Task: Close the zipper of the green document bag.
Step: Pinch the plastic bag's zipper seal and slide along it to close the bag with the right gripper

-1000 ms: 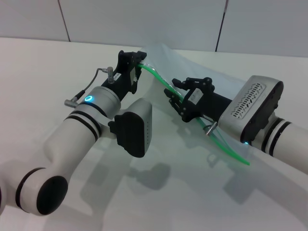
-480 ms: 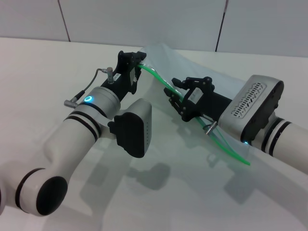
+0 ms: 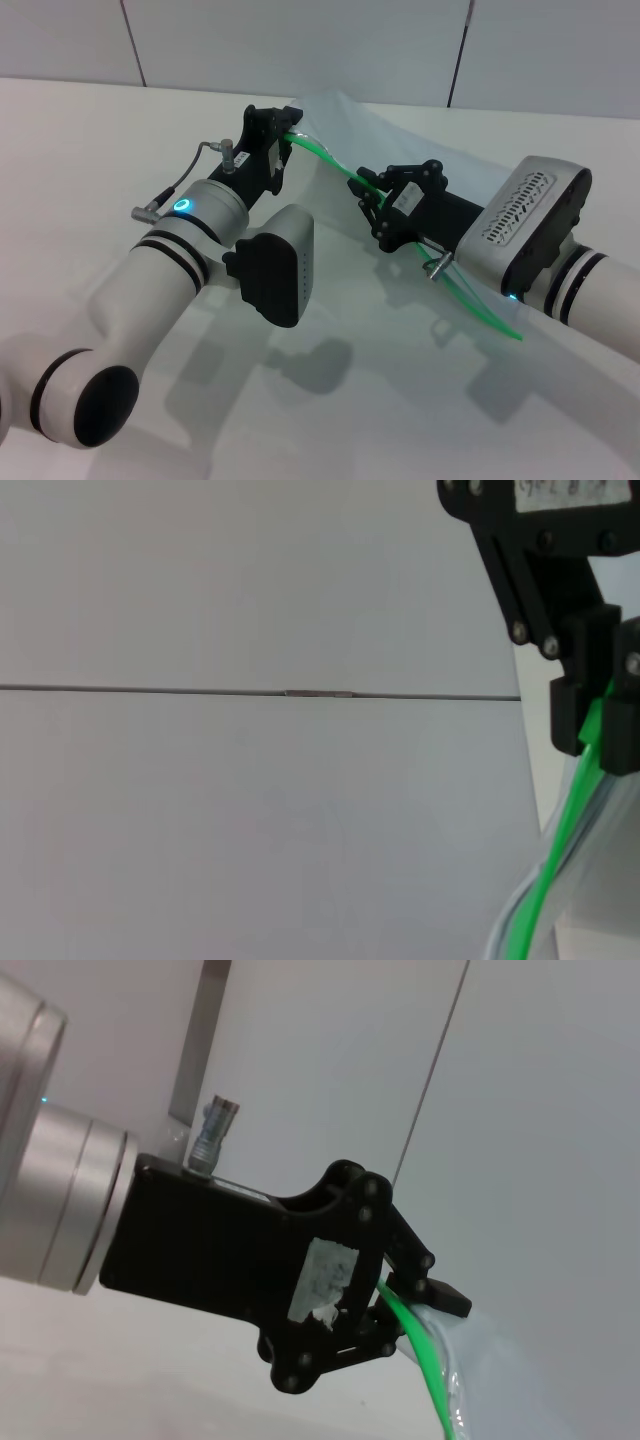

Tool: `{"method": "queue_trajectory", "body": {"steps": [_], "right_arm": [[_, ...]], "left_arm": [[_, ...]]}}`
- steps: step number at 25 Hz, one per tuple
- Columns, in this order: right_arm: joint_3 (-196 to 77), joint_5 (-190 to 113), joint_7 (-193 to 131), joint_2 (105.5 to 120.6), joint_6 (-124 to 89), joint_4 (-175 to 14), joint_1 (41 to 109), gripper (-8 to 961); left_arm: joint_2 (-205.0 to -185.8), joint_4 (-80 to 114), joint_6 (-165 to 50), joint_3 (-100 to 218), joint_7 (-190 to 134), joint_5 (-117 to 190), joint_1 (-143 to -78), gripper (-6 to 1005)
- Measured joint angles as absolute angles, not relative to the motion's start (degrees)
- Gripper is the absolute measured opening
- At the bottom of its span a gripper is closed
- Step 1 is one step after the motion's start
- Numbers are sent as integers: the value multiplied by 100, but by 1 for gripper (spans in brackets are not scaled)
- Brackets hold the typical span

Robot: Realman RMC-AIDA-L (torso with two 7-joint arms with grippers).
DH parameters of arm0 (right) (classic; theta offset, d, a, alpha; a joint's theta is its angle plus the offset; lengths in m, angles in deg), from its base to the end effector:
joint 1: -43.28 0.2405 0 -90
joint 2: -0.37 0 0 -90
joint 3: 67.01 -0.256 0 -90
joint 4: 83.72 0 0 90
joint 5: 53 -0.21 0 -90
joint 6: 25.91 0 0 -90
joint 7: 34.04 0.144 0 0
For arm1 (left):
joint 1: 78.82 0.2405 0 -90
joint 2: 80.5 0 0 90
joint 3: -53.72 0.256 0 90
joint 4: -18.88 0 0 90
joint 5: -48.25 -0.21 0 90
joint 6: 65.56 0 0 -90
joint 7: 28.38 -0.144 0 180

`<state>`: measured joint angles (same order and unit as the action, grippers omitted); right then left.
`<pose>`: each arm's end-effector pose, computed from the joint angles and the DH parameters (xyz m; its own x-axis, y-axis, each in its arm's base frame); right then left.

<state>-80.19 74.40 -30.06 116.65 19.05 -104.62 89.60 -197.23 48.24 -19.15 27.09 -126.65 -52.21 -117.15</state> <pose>0.1958 0.3748 -0.1231 0.9180 0.0791 -0.3887 -0.1977 -0.7584 -0.6211 -0.2213 0.3879 -0.0849 0.6789 -0.3478 -0.6466 -0.7130 -0.1025 -0.6936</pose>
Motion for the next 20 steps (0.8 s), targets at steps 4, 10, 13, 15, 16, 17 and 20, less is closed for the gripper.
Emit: {"method": "queue_trajectory", "body": {"steps": [4, 10, 13, 15, 16, 17, 20], "right_arm": [[-8019, 7460, -3017, 11665, 1909, -10464, 8960, 130], [-7989, 7461, -3032, 11665, 2004, -10460, 8959, 83], [-7984, 7462, -3039, 11665, 2094, -10448, 8928, 85], [-8004, 7462, -3045, 11665, 2130, -10445, 8902, 86], [-8007, 7462, -3047, 11665, 2136, -10443, 8894, 87], [-8009, 7463, -3050, 11665, 2141, -10440, 8885, 87], [-8008, 7463, -3053, 11665, 2142, -10433, 8883, 89]], "left_arm": [[-19722, 4821, -1915, 2709, -12664, -5221, -11715, 46], [-19721, 4804, -1935, 2708, -12665, -5221, -11715, 46], [-19721, 4804, -1949, 2709, -12665, -5221, -11715, 46], [-19722, 4804, -1960, 2709, -12664, -5221, -11713, 46], [-19722, 4804, -1962, 2709, -12664, -5221, -11711, 46], [-19722, 4804, -1966, 2709, -12664, -5221, -11708, 46], [-19722, 4804, -1973, 2709, -12664, -5221, -11705, 46]]}}
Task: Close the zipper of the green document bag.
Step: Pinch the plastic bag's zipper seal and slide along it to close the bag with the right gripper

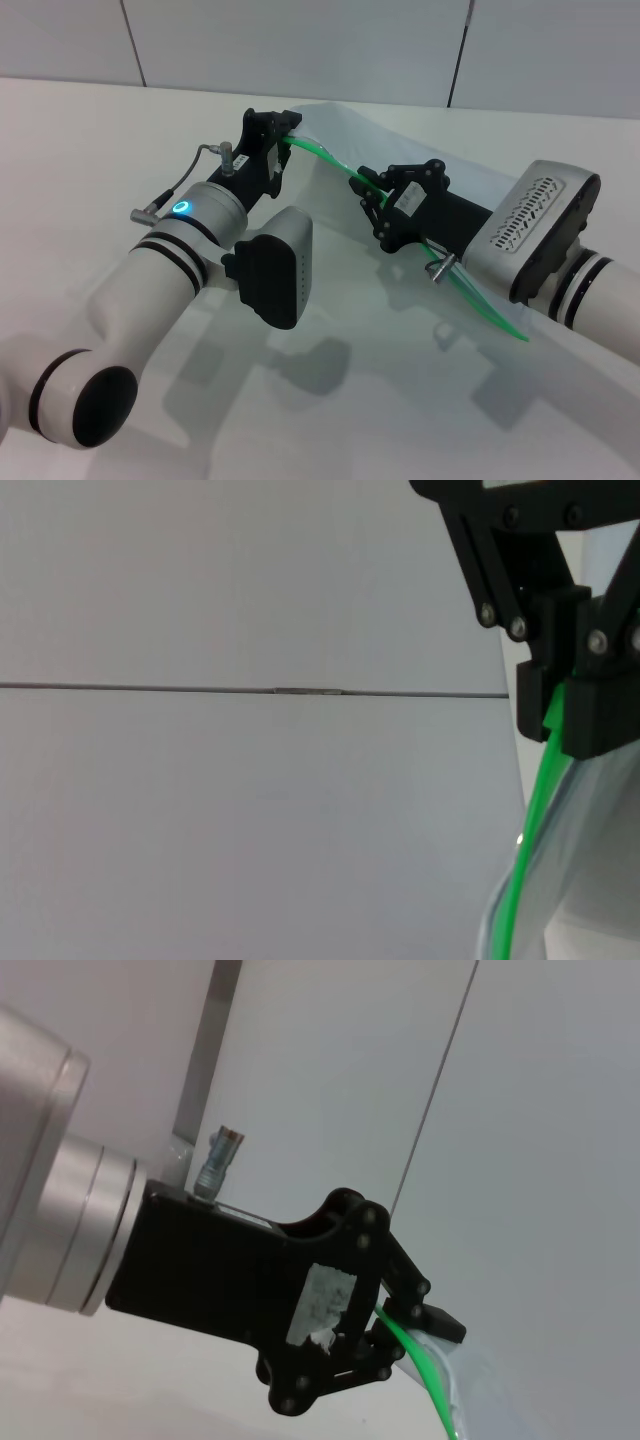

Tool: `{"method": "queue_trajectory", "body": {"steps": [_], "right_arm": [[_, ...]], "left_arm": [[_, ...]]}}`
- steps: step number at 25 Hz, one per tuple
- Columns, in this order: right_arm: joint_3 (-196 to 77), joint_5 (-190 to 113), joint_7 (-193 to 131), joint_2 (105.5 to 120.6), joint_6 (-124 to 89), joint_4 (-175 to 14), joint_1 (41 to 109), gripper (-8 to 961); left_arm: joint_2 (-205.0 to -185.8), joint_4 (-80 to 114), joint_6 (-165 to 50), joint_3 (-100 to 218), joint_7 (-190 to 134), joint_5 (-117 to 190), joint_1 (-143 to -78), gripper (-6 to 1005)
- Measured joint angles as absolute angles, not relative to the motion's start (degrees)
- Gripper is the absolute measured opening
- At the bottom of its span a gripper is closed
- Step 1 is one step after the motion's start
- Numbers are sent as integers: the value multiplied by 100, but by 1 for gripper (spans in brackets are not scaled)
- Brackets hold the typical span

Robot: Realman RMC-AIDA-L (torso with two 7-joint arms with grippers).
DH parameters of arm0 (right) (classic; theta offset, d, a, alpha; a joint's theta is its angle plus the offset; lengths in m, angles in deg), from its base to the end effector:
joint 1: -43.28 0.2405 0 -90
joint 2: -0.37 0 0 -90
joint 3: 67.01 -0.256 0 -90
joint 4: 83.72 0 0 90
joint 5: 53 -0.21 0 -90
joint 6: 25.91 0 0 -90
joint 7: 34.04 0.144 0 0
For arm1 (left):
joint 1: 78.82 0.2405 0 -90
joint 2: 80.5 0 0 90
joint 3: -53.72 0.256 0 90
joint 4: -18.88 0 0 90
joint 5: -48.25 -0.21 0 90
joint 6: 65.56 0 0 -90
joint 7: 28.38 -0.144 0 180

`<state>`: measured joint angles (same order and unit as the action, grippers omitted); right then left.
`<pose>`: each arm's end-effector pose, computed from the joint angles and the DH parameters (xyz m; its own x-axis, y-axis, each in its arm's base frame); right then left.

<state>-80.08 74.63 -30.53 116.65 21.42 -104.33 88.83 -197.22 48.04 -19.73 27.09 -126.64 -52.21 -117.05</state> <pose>0.1966 0.3715 -0.1207 0.9087 0.1023 -0.4048 -0.1928 -0.7571 -0.6242 -0.2239 0.3876 -0.0855 0.6780 -0.3460 -0.6486 -0.7164 -0.1131 -0.6885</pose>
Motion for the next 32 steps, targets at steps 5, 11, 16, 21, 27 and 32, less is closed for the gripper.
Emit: {"method": "queue_trajectory", "body": {"steps": [5, 11, 16, 21, 27, 32], "right_arm": [[-8016, 7463, -3060, 11665, 2142, -10426, 8881, 92], [-8019, 7462, -3062, 11665, 2142, -10429, 8867, 95], [-8019, 7427, -3047, 11665, 2141, -10436, 8863, 98], [-8028, 7421, -3018, 11665, 2132, -10428, 8859, 101], [-8028, 7418, -3021, 11665, 2138, -10419, 8829, 104], [-8028, 7418, -3021, 11665, 2138, -10393, 8816, 107]], "left_arm": [[-19722, 4806, -1977, 2709, -12664, -5220, -11705, 47], [-19722, 4823, -1979, 2709, -12664, -5220, -11696, 47], [-19727, 4814, -1985, 2708, -12664, -5220, -11696, 47], [-19730, 4828, -1986, 2708, -12635, -5220, -11692, 47], [-19731, 4833, -1986, 2709, -12614, -5221, -11685, 47], [-19726, 4834, -1986, 2709, -12595, -5222, -11665, 47]]}}
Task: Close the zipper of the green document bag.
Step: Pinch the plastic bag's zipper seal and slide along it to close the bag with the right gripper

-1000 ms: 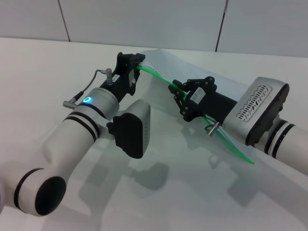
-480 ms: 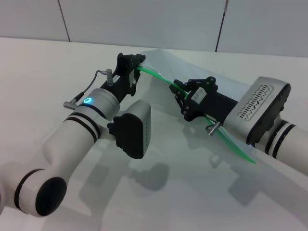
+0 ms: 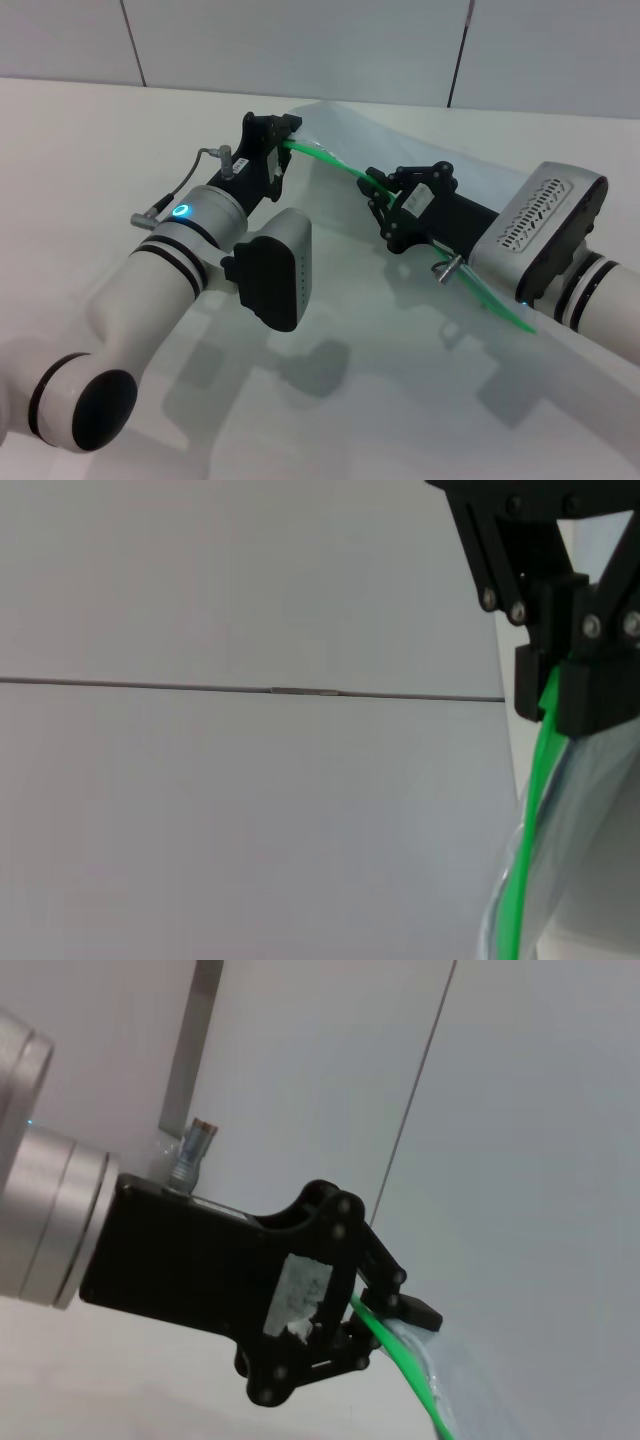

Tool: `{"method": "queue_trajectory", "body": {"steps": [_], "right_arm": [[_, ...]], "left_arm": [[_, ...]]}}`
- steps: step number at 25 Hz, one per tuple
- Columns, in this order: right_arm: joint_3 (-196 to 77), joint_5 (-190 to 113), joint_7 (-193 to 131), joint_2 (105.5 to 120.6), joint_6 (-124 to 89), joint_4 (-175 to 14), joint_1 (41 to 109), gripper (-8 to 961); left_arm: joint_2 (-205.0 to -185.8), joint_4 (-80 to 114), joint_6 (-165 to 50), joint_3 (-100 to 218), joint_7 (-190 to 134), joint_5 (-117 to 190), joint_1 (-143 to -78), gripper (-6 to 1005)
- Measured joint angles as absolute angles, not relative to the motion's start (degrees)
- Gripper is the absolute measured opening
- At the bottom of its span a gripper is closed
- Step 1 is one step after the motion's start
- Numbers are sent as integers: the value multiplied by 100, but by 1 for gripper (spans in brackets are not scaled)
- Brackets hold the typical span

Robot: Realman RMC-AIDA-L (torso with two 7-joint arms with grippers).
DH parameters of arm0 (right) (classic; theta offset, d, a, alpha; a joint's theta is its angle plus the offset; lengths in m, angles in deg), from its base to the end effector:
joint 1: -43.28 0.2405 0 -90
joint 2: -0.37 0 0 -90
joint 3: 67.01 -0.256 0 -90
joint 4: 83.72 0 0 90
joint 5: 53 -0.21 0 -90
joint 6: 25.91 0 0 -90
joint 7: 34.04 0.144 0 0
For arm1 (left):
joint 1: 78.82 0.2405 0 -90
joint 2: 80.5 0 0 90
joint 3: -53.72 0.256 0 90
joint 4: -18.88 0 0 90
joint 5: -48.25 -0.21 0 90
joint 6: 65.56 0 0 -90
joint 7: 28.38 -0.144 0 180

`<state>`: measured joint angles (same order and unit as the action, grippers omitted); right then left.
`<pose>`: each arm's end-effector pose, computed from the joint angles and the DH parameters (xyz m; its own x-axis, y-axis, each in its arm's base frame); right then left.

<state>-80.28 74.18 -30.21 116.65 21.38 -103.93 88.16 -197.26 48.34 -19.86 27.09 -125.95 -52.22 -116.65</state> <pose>0.2025 0.3713 -0.1187 0.9092 0.0832 -0.4080 -0.2140 -0.7472 -0.6292 -0.2251 0.3855 -0.0867 0.6912 -0.3433 -0.6360 -0.7046 -0.1245 -0.6986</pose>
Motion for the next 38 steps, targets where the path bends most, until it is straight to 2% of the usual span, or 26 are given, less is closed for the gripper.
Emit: {"method": "queue_trajectory", "body": {"steps": [38], "right_arm": [[-8265, 7418, -3000, 11665, 2137, -9910, 8523, 129]], "left_arm": [[-19704, 4841, -1983, 2718, -12427, -5221, -11636, 47]]}}
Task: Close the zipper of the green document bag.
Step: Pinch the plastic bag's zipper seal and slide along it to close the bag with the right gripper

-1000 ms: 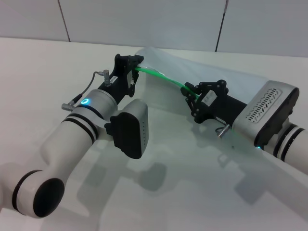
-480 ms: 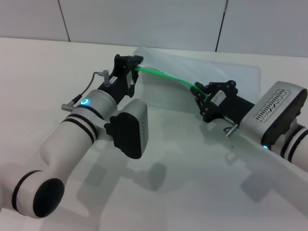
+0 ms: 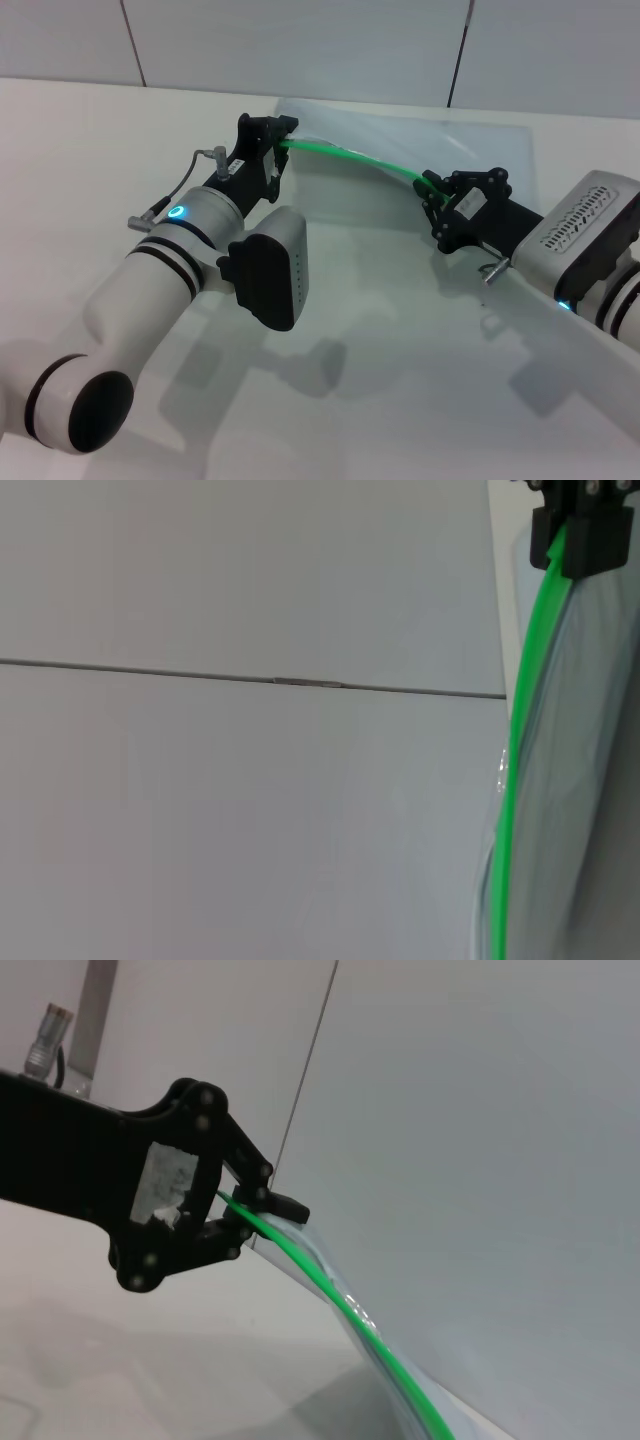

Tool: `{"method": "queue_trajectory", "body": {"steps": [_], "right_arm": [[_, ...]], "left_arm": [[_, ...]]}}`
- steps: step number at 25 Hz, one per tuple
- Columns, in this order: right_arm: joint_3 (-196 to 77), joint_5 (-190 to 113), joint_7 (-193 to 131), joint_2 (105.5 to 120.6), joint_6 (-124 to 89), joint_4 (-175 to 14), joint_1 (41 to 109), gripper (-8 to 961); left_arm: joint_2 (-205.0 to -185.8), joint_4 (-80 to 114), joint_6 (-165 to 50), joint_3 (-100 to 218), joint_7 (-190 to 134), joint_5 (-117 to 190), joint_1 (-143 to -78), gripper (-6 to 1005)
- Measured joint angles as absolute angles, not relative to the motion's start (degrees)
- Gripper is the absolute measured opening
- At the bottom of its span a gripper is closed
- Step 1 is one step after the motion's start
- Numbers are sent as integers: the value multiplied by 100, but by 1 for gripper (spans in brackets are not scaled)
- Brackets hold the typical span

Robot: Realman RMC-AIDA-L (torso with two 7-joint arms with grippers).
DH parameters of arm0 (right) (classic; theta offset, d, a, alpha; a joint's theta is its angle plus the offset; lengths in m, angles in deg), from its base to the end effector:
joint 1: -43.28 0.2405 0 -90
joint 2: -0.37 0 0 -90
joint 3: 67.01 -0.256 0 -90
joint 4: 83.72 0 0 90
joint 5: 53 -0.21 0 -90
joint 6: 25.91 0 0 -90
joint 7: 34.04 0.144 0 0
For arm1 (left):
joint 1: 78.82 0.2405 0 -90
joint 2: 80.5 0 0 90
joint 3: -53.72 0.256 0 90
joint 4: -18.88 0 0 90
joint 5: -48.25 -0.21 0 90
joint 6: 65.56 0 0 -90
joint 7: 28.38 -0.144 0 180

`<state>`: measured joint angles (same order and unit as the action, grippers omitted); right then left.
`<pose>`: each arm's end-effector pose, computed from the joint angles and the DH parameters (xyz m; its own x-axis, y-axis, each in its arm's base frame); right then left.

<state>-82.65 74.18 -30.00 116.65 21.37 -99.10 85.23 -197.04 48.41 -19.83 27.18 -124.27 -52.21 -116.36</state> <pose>0.2392 0.3761 -0.1000 0.9290 0.0289 -0.3690 -0.2537 -0.6763 -0.6915 -0.2277 0.3848 -0.0855 0.7112 -0.3361 -0.6175 -0.6854 -0.1361 -0.7153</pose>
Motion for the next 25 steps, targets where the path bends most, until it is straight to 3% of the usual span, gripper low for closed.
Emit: {"method": "queue_trajectory", "body": {"steps": [25], "right_arm": [[-8554, 7420, -3000, 11665, 2296, -9715, 8338, 143]], "left_arm": [[-19695, 4806, -2060, 2788, -12357, -5221, -11635, 47]]}}
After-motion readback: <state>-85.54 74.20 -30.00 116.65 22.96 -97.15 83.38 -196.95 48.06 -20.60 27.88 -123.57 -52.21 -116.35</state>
